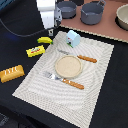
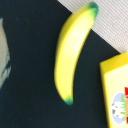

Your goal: Interact with the objects in diverse but meaningful ways.

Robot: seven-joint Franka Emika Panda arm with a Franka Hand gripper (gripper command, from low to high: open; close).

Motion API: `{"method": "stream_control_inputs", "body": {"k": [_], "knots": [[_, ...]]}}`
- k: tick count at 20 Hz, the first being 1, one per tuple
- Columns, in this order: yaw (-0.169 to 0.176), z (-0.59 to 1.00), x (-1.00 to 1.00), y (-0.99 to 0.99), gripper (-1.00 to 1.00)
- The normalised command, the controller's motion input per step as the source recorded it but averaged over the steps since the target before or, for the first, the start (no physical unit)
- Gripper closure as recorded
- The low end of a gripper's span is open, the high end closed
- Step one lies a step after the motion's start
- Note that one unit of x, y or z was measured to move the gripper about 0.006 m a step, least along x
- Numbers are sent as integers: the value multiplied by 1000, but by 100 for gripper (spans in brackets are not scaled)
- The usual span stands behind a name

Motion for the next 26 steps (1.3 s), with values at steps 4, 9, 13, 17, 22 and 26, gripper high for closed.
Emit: {"method": "stream_control_inputs", "body": {"k": [4,9,13,17,22,26], "knots": [[57,34,37,-671,-100],[19,-46,6,-551,-100],[2,-219,-15,-385,-100],[0,-294,-79,-224,-100],[0,-233,-62,-262,-100],[0,-168,-29,-272,-100]]}}
